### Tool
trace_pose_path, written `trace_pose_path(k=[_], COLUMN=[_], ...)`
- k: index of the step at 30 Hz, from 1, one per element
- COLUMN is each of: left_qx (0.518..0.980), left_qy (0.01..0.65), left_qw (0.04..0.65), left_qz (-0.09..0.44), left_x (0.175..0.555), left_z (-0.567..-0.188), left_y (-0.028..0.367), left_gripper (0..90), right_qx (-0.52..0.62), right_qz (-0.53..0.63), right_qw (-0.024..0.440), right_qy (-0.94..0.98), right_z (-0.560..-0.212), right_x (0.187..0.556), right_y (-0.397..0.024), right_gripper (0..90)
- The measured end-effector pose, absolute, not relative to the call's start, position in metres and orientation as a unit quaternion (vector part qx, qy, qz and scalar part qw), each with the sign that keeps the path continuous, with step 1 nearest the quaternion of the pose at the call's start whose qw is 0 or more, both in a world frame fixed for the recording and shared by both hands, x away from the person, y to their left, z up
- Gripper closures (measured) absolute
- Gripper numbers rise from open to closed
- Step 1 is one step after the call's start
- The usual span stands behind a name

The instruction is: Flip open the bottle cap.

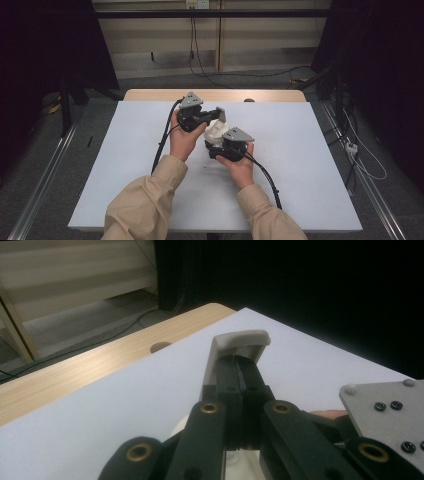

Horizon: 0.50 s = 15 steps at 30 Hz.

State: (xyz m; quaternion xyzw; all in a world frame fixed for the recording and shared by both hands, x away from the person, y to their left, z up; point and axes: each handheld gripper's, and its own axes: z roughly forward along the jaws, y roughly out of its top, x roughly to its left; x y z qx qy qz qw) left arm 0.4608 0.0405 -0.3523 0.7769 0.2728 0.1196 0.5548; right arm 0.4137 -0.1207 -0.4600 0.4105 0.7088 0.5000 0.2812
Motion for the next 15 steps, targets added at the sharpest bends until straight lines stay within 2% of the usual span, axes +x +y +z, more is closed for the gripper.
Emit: trace_pose_path(k=[15], left_qx=[0.773], left_qy=[0.276], left_qw=[0.560], left_qz=[0.115], left_x=[0.4685], left_z=[-0.3495], left_y=[0.0361], left_gripper=[90.0], right_qx=[0.411], right_qz=[0.502], right_qw=[0.280], right_qy=[0.708], right_z=[-0.4603], right_x=[0.4139], right_y=[-0.1215], right_gripper=[19.3])
